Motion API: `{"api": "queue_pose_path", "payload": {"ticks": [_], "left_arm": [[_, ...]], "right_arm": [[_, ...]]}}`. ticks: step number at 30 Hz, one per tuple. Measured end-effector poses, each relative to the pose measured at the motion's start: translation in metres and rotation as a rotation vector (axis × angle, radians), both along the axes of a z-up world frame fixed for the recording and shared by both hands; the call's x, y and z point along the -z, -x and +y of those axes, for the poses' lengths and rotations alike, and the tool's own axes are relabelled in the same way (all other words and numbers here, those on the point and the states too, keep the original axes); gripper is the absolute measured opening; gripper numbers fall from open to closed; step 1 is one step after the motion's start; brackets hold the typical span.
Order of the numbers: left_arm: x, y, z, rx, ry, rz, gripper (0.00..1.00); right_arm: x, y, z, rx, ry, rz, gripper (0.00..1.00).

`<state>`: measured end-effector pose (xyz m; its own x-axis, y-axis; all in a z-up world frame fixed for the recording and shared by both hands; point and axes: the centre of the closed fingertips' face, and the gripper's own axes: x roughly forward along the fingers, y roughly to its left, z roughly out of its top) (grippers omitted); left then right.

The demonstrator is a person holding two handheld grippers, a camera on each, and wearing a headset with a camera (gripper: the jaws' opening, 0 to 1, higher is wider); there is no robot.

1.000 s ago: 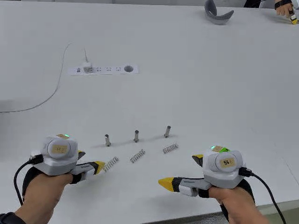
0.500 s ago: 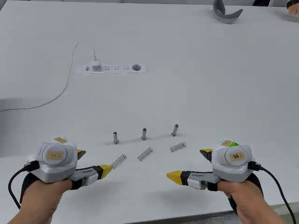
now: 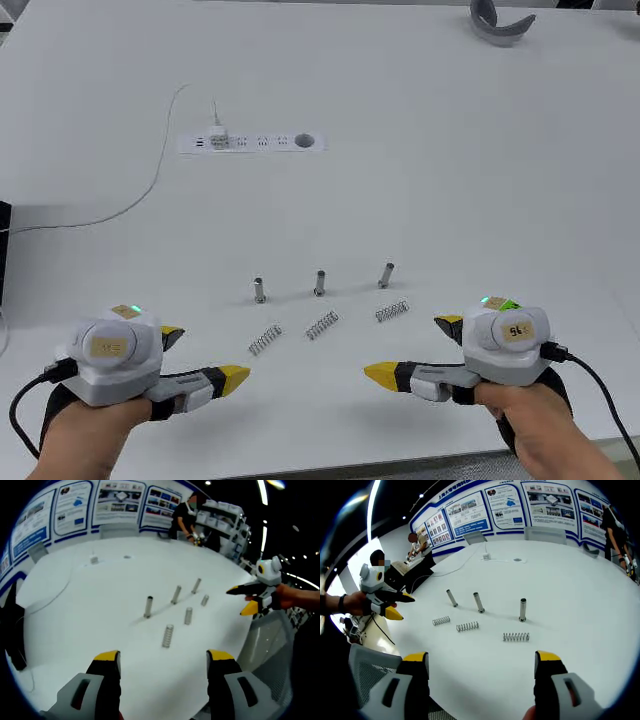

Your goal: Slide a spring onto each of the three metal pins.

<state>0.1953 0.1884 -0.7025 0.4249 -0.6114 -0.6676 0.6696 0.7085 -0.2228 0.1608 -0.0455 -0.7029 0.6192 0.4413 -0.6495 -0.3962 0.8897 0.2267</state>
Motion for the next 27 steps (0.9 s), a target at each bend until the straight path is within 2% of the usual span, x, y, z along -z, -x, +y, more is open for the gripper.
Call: {"api": "queue_pose_path", "payload": {"ticks": [5,10,15,20,27], "left_arm": [[0.004,0.001,0.0,0.012,-0.01,0.012,0.72],[0.008,0.001,-0.004,0.052,-0.042,0.022,0.72],[0.011,0.003,-0.014,0.081,-0.03,0.04,0.73],[0.014,0.001,-0.02,0.099,-0.034,0.044,0.73],[0.018,-0.006,-0.028,0.117,-0.042,0.034,0.74]], "right_arm": [[-0.002,0.002,0.0,-0.002,0.004,0.003,0.89],[-0.002,0.003,0.0,-0.002,0.004,0.004,0.89],[-0.001,0.005,0.0,-0.004,0.008,0.013,0.89],[-0.001,0.007,-0.001,0.0,0.009,0.016,0.89],[0.0,0.009,-0.002,0.006,0.009,0.022,0.88]]}}
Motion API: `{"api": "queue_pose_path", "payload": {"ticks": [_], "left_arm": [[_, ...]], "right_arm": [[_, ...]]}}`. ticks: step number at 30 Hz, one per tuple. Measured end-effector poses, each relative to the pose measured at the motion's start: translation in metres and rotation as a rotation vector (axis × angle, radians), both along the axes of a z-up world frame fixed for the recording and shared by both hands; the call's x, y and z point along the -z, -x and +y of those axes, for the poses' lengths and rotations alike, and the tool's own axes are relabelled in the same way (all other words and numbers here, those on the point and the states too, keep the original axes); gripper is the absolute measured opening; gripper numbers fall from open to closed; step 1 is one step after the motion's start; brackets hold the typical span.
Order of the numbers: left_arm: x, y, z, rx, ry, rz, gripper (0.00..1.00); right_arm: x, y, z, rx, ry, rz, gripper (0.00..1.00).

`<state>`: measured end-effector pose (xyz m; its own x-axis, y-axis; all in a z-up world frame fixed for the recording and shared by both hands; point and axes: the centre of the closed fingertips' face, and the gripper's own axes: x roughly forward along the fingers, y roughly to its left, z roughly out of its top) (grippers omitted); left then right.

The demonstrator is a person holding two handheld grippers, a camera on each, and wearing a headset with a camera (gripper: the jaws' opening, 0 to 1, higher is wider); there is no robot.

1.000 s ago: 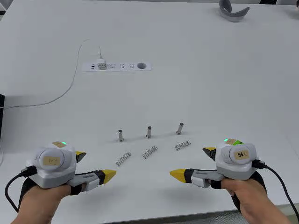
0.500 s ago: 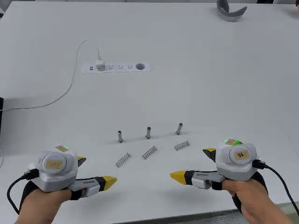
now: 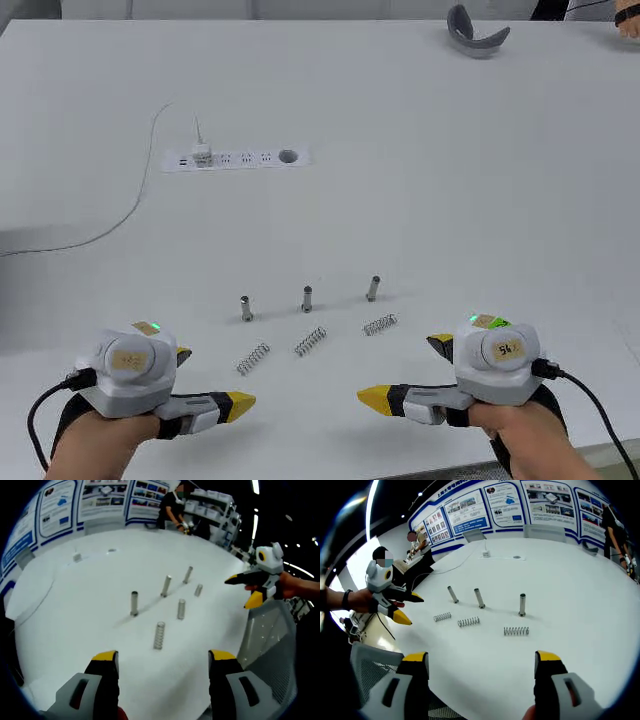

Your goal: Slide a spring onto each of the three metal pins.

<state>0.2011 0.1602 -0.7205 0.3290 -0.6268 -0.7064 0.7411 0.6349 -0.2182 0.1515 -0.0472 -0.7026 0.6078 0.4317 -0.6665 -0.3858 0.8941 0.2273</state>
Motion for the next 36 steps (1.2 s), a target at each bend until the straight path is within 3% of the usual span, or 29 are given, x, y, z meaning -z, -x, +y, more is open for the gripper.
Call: {"api": "queue_pose_path", "payload": {"ticks": [15,24,28,36], "left_arm": [[0.011,-0.005,-0.01,0.014,-0.013,0.027,0.72],[0.018,-0.009,-0.018,0.021,-0.01,0.037,0.62],[0.021,-0.01,-0.022,0.033,-0.01,0.038,0.53],[0.031,-0.011,-0.025,0.042,-0.022,0.052,0.47]], "right_arm": [[0.001,0.001,0.0,0.006,-0.006,0.004,0.88],[0.001,0.004,0.002,0.01,-0.013,0.009,0.88],[0.002,0.006,0.003,0.005,-0.01,0.011,0.88],[0.0,0.005,0.002,0.019,-0.025,0.006,0.87]]}}
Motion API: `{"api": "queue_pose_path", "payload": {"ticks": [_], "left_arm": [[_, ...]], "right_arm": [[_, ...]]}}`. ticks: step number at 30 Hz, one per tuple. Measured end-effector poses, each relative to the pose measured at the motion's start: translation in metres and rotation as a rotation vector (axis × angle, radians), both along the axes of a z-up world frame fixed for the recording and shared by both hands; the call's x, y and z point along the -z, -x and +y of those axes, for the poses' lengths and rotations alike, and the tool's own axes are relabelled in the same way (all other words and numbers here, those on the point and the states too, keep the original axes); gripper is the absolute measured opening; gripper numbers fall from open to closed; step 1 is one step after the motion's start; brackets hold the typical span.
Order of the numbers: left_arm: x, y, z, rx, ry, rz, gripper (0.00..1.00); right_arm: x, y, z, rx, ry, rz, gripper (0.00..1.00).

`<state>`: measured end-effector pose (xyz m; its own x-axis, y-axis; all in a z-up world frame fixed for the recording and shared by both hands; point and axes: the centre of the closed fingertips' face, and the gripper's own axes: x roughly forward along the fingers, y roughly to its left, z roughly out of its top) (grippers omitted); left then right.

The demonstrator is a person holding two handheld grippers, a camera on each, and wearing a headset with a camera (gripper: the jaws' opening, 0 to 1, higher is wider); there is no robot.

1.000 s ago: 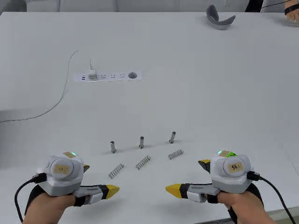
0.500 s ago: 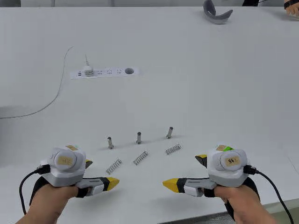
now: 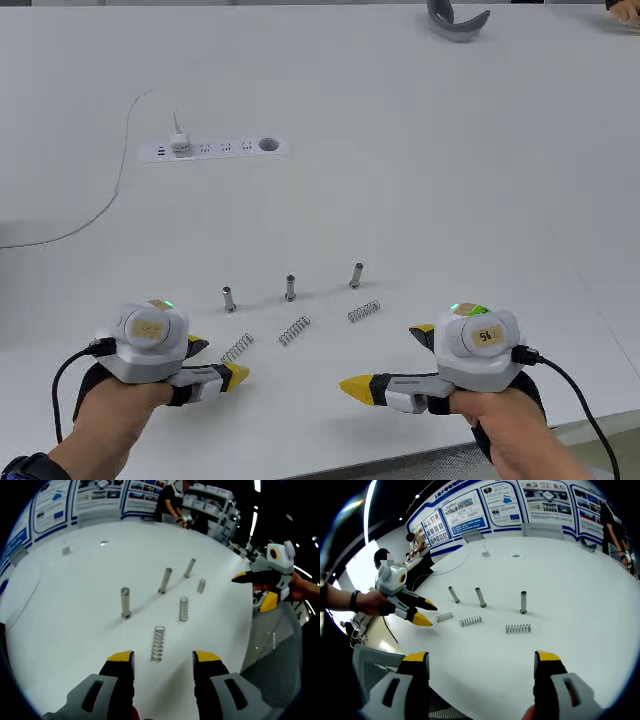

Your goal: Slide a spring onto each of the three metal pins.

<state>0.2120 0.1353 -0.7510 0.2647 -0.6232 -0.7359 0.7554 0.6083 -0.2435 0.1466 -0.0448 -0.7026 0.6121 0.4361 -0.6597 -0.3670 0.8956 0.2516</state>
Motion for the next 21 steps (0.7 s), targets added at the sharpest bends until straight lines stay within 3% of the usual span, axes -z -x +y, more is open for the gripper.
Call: {"api": "queue_pose_path", "payload": {"ticks": [4,17,21], "left_arm": [[0.006,0.001,-0.001,0.001,-0.006,0.021,0.39],[0.016,-0.002,-0.012,0.025,-0.031,0.006,0.23],[0.018,-0.004,-0.01,0.033,-0.061,-0.021,0.16]], "right_arm": [[0.0,0.001,0.0,0.008,-0.013,0.001,0.87],[-0.002,0.002,-0.002,0.022,-0.021,0.002,0.86],[-0.003,0.003,-0.002,0.022,-0.02,0.002,0.86]]}}
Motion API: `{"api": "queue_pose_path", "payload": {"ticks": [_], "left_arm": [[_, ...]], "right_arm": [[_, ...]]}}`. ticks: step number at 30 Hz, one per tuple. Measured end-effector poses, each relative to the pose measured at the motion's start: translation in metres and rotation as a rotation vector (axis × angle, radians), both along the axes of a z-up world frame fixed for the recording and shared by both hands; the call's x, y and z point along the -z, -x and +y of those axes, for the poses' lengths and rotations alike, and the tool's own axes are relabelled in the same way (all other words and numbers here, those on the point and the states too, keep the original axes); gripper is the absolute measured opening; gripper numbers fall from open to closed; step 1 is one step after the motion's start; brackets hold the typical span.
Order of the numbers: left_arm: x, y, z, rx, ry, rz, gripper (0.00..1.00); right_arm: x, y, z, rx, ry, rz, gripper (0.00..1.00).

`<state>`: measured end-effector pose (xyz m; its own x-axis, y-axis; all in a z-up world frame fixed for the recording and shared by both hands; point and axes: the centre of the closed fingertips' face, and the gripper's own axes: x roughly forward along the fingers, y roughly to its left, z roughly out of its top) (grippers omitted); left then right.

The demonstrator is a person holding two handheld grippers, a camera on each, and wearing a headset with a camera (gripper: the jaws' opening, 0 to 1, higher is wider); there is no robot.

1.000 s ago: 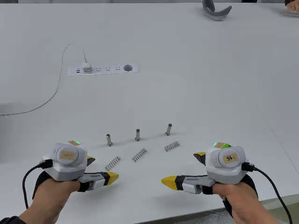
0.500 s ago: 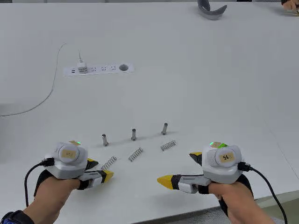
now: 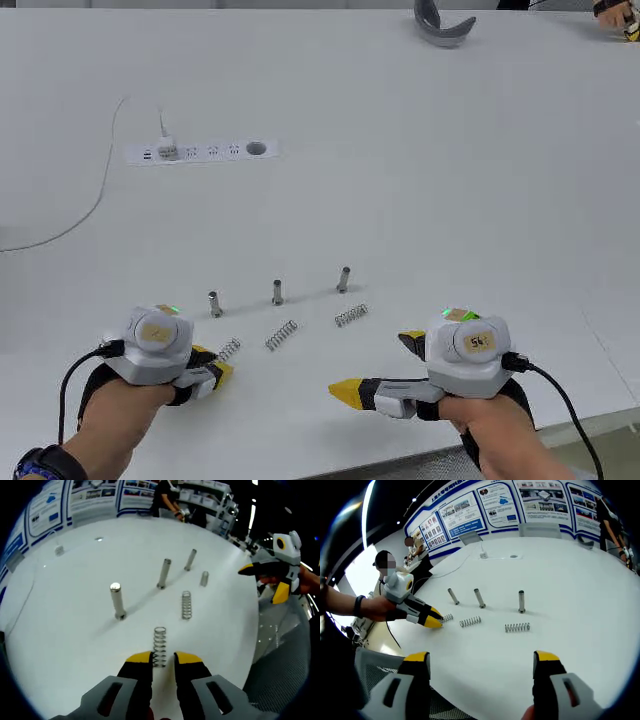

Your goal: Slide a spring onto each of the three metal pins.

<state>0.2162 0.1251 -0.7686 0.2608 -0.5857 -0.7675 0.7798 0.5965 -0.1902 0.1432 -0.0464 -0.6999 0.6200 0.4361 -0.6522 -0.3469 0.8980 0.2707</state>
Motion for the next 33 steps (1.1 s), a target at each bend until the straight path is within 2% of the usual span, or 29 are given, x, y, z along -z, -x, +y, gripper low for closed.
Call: {"api": "queue_pose_path", "payload": {"ticks": [1,3,9,12,18,20,33], "left_arm": [[0.0,-0.001,0.001,0.005,-0.011,-0.013,0.14],[0.001,-0.002,0.001,0.003,-0.023,-0.018,0.12],[0.001,-0.001,0.004,0.008,-0.049,-0.02,0.11],[-0.004,0.0,0.004,-0.007,-0.03,-0.009,0.11],[-0.017,0.002,0.003,-0.001,-0.02,-0.025,0.11],[-0.022,0.005,0.001,-0.01,0.002,-0.01,0.11],[-0.05,0.019,-0.001,0.008,0.056,-0.025,0.11]], "right_arm": [[0.001,0.0,0.0,0.0,0.0,0.001,0.86],[0.001,0.001,0.0,-0.001,0.0,0.003,0.86],[-0.001,0.001,0.003,-0.005,-0.006,0.0,0.84],[-0.003,0.001,0.004,-0.007,-0.011,-0.006,0.84],[-0.005,0.001,0.009,-0.015,-0.027,-0.008,0.81],[-0.006,0.001,0.011,-0.016,-0.038,-0.009,0.81],[-0.012,0.003,0.024,-0.046,-0.086,-0.013,0.77]]}}
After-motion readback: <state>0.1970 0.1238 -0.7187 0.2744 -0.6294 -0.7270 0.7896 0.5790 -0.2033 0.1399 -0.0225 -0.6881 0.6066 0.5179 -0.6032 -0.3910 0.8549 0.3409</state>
